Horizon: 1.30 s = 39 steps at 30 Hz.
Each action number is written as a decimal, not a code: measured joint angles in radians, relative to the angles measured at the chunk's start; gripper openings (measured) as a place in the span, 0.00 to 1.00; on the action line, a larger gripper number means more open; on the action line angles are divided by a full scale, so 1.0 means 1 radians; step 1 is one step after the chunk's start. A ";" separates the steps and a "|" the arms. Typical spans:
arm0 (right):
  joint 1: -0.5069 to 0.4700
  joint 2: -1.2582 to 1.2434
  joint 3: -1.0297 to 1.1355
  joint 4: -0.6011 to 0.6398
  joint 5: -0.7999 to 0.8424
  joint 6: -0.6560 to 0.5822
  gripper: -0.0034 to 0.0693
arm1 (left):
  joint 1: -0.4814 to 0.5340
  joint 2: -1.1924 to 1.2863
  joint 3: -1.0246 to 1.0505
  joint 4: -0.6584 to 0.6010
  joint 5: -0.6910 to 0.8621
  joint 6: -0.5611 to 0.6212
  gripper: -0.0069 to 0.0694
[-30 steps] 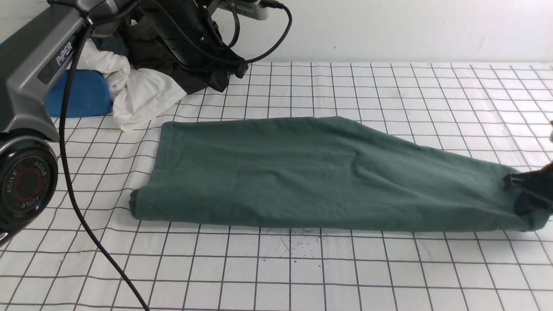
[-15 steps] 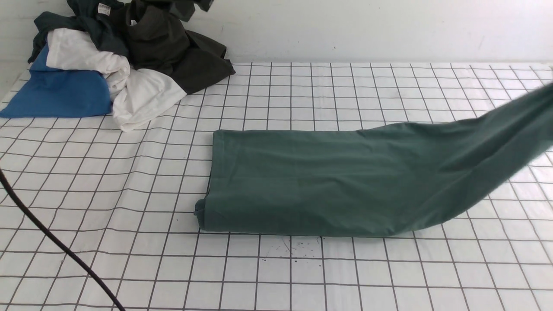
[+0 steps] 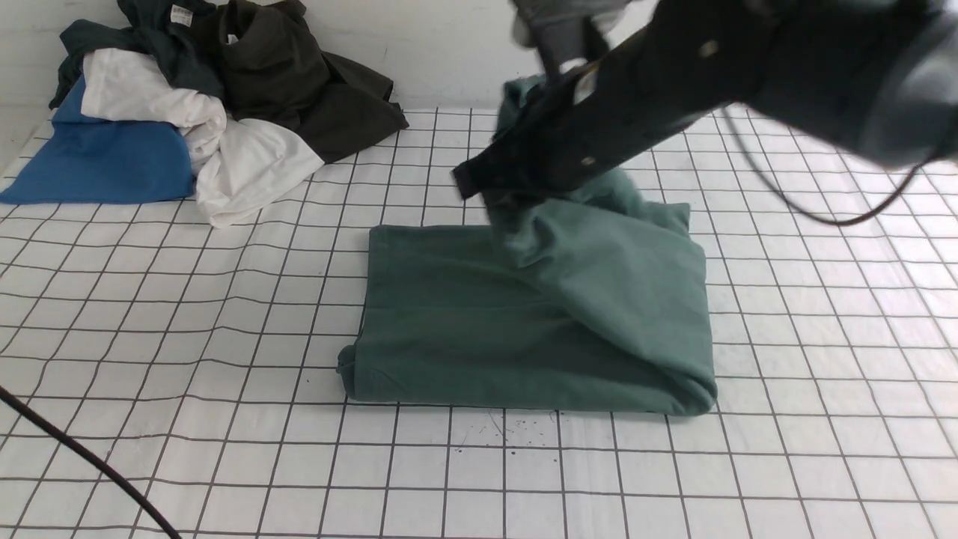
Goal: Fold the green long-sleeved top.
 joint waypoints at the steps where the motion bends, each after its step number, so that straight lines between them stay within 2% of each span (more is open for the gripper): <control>1: 0.003 0.007 -0.004 0.003 -0.002 0.000 0.15 | 0.000 -0.004 0.000 0.000 0.000 0.000 0.08; 6: 0.054 0.156 -0.123 0.078 -0.028 0.006 0.15 | 0.000 -0.095 0.000 0.003 0.002 -0.001 0.08; 9: 0.062 0.222 -0.195 0.116 -0.002 -0.022 0.20 | 0.000 -0.155 0.033 0.013 0.002 -0.003 0.08; 13: 0.059 0.254 -0.278 0.143 0.076 -0.055 0.45 | 0.000 -0.245 0.148 0.069 0.006 -0.008 0.08; 14: 0.059 0.254 -0.287 0.143 0.086 -0.055 0.47 | 0.000 -0.249 0.154 0.071 0.006 -0.008 0.08; 15: 0.053 0.250 -0.331 0.136 0.126 -0.058 0.57 | 0.000 -0.279 0.212 0.093 0.009 -0.023 0.08; 18: 0.047 0.237 -0.404 0.090 0.227 -0.060 0.68 | 0.001 -0.339 0.330 0.110 0.013 -0.053 0.08; 20: 0.045 0.229 -0.466 0.033 0.321 -0.061 0.70 | 0.001 -0.396 0.427 0.111 0.013 -0.069 0.08; 23: 0.043 0.221 -0.535 -0.072 0.438 -0.072 0.67 | 0.001 -0.491 0.571 0.111 0.013 -0.085 0.08; 26: 0.043 0.214 -0.545 -0.168 0.466 -0.094 0.54 | 0.001 -0.605 0.730 0.113 0.013 -0.098 0.08; 31: 0.040 0.134 -0.466 -0.214 0.477 -0.097 0.19 | 0.001 -0.818 1.024 0.113 -0.016 -0.135 0.08; 32: 0.040 0.115 -0.448 -0.214 0.477 -0.098 0.15 | 0.001 -0.865 1.074 0.113 -0.031 -0.141 0.08; 33: 0.040 0.100 -0.434 -0.214 0.477 -0.098 0.14 | 0.001 -0.865 1.074 0.113 -0.031 -0.143 0.08; 35: 0.040 -0.002 -0.349 -0.219 0.477 -0.098 0.06 | 0.001 -0.981 1.227 0.113 -0.086 -0.174 0.08; 39: 0.039 -0.207 -0.140 -0.225 0.477 -0.099 0.03 | 0.001 -1.196 1.471 0.113 -0.166 -0.235 0.08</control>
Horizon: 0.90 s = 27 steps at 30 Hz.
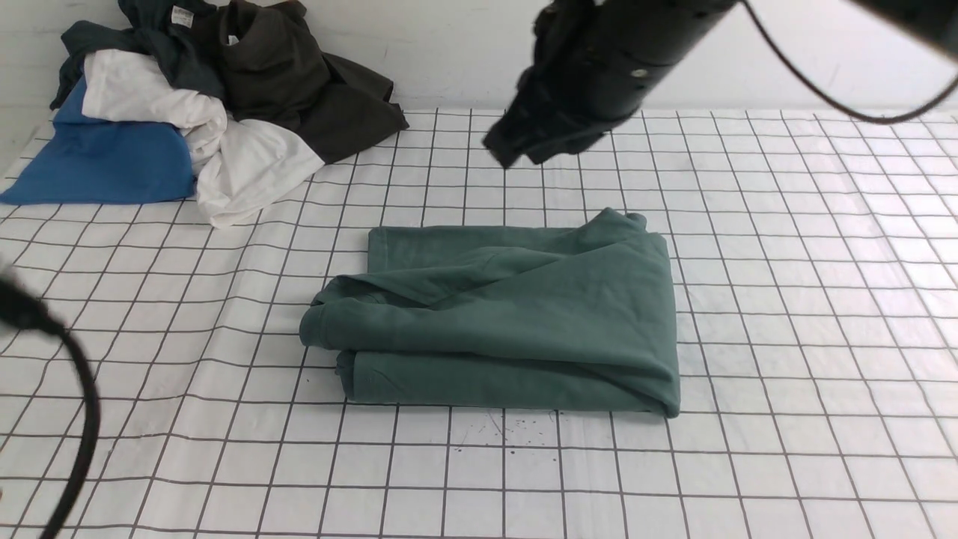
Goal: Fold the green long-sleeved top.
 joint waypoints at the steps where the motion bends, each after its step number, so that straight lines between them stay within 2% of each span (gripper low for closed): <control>1: 0.000 -0.052 0.044 -0.001 0.001 0.000 0.03 | 0.000 -0.041 0.040 0.000 -0.021 -0.011 0.08; 5: 0.000 -0.236 0.254 -0.001 -0.015 0.024 0.03 | 0.000 -0.224 0.197 -0.001 -0.108 -0.045 0.08; 7: -0.001 -0.361 0.370 -0.001 -0.082 0.050 0.03 | 0.000 -0.319 0.262 -0.003 -0.164 -0.056 0.08; 11: -0.001 -0.606 0.603 0.000 -0.313 0.084 0.03 | 0.000 -0.468 0.341 -0.007 -0.259 -0.069 0.08; 12: -0.001 -0.619 0.603 0.000 -0.313 0.084 0.03 | 0.000 -0.474 0.345 -0.007 -0.266 -0.069 0.08; 13: -0.001 -0.720 0.699 0.004 -0.420 0.088 0.03 | 0.000 -0.512 0.354 -0.007 -0.286 -0.069 0.08; 15: -0.001 -0.797 0.760 0.006 -0.478 0.090 0.03 | 0.000 -0.534 0.357 -0.007 -0.295 -0.069 0.08; 16: -0.001 -0.911 0.840 0.007 -0.579 0.092 0.03 | 0.000 -0.555 0.360 -0.007 -0.304 -0.069 0.08; 19: -0.001 -1.033 0.932 0.007 -0.688 0.095 0.03 | 0.000 -0.566 0.360 -0.007 -0.309 -0.069 0.08; 20: -0.001 -1.135 1.013 0.008 -0.787 0.102 0.03 | 0.000 -0.566 0.360 -0.007 -0.310 -0.069 0.08; 24: -0.001 -1.283 1.113 0.008 -0.888 0.122 0.03 | 0.000 -0.566 0.362 -0.007 -0.310 -0.069 0.08; 27: -0.001 -1.355 1.165 0.008 -0.904 0.145 0.03 | 0.000 -0.566 0.362 -0.007 -0.310 -0.069 0.08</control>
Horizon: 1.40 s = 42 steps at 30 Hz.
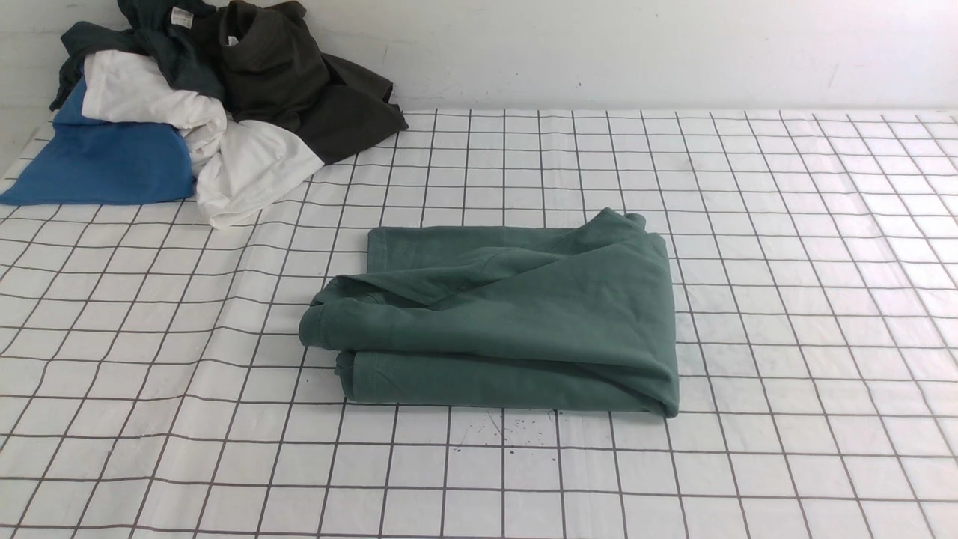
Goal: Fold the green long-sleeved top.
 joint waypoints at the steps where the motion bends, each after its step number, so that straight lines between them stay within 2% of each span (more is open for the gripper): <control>1: 0.000 -0.002 0.002 0.000 0.000 0.002 0.03 | 0.000 0.000 0.000 0.000 0.000 0.000 0.08; 16: 0.000 -0.015 0.020 -0.008 0.222 0.011 0.03 | 0.000 0.000 0.000 0.000 0.000 0.000 0.08; 20: 0.000 -0.015 0.028 0.010 0.235 0.027 0.03 | 0.000 0.000 0.000 0.000 0.000 0.000 0.08; 24: -0.014 -0.023 0.115 -0.013 0.155 0.027 0.03 | 0.000 0.000 0.000 -0.001 0.000 0.000 0.08; 28: -0.119 -0.065 0.233 -0.003 0.063 0.027 0.03 | 0.000 0.000 0.000 -0.002 0.000 0.000 0.08; 29: -0.204 -0.103 0.301 0.018 0.019 0.027 0.03 | 0.000 0.000 0.000 -0.002 0.000 0.000 0.08; 35: -0.549 -0.296 0.563 0.032 -0.080 0.027 0.03 | 0.000 0.000 0.000 -0.003 0.000 0.000 0.08; 39: -0.669 -0.380 0.671 0.019 -0.073 0.027 0.03 | 0.000 0.000 0.000 -0.003 0.000 0.000 0.08; 42: -0.715 -0.388 0.730 0.017 -0.058 0.047 0.03 | 0.000 0.000 0.000 -0.003 0.000 0.000 0.08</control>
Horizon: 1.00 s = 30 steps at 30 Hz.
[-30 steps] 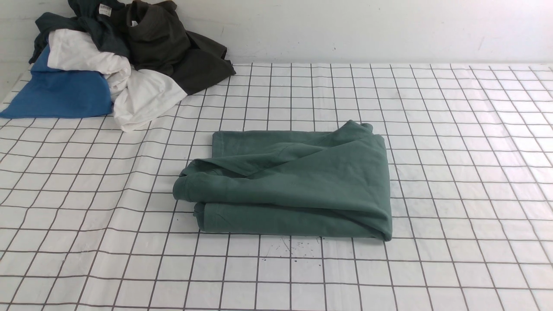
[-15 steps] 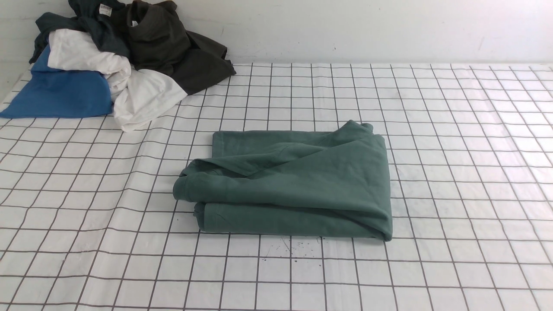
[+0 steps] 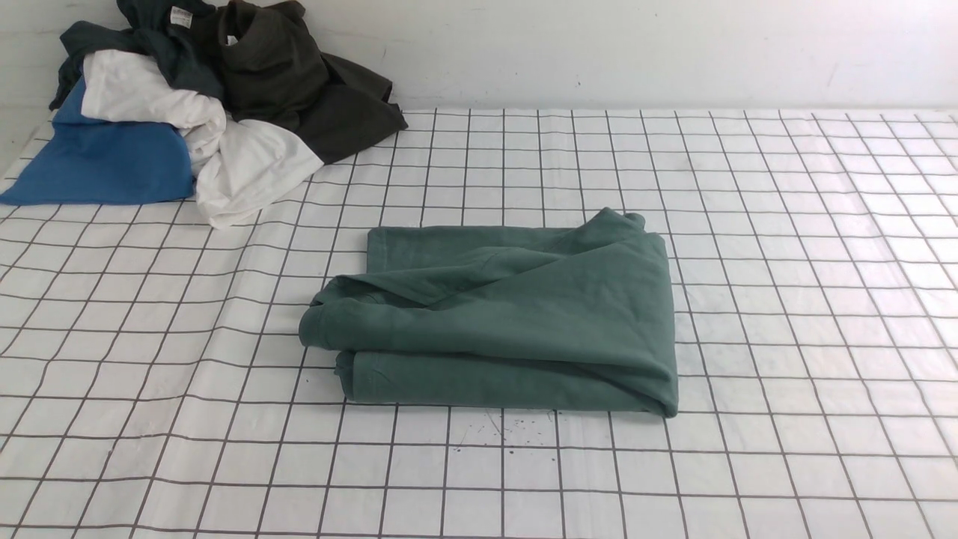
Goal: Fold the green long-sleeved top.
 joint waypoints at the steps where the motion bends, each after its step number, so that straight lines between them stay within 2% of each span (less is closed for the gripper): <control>1: -0.004 0.000 0.006 -0.006 0.006 0.008 0.03 | 0.000 0.000 0.000 0.000 0.000 0.000 0.08; 6: -0.006 0.000 0.002 0.000 0.068 0.024 0.03 | 0.000 0.000 0.000 0.000 0.000 0.000 0.08; 30: -0.006 0.000 0.002 0.001 0.073 0.026 0.03 | 0.000 0.000 0.000 0.000 0.000 0.000 0.08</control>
